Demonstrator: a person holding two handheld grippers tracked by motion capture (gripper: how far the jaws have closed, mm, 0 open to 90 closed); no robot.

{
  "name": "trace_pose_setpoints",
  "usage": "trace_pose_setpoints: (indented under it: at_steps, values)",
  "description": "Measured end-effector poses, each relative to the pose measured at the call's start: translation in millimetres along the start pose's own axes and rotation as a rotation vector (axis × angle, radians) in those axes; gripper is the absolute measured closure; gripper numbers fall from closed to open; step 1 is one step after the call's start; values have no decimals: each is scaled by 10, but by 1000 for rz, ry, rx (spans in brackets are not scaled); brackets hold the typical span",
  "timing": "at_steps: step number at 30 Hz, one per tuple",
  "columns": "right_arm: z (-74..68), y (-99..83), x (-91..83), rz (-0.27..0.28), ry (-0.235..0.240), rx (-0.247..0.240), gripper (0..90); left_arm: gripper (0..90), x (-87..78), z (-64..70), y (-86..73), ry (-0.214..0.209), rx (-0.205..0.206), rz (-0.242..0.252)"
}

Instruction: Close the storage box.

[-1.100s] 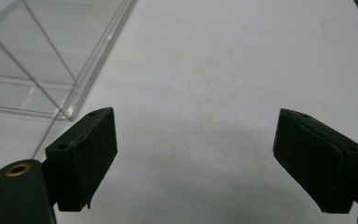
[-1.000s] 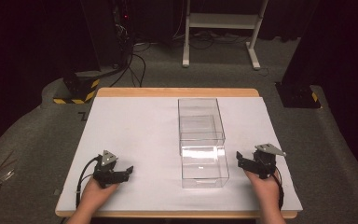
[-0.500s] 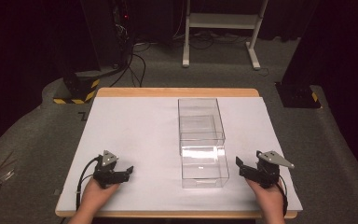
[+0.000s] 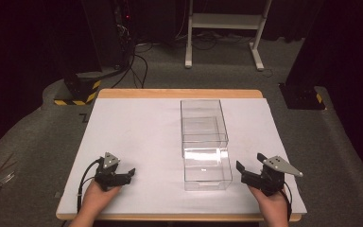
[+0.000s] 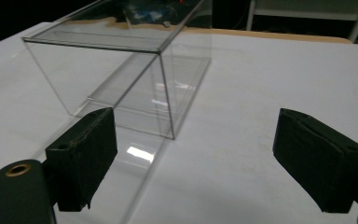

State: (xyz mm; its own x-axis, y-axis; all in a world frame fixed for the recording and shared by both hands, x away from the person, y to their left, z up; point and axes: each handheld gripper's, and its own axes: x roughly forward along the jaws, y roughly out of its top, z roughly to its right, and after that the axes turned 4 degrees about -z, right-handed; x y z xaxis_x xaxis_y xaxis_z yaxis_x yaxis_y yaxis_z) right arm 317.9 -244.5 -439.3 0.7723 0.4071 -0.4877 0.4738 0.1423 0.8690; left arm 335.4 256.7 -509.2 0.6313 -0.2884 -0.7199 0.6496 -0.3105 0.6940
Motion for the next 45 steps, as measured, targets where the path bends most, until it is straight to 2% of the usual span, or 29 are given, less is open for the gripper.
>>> trace_pose_setpoints:
  at_steps: [4, 13, 17, 26, 39, 45]
  values:
    - [-56, -3, -49, 10, 27, -7, 138, 186, 0, 0, 0, 0, 0, 0]
    - [-117, -58, -152, 46, 86, 12, 140, 185, 1, 2, 0, 1, -2, 2]
    - [-163, -99, -187, 41, 109, 11, 141, 185, 1, 2, 0, 1, -1, 2]
    - [-215, -169, -183, 20, 130, 5, 146, 186, 1, 2, 0, 1, -1, 2]
    - [-308, -225, -143, 7, 178, -43, 145, 186, 1, 2, 0, 1, -1, 2]
    - [-336, -243, -135, -2, 176, -65, 150, 186, 1, 2, 0, 1, -1, 2]
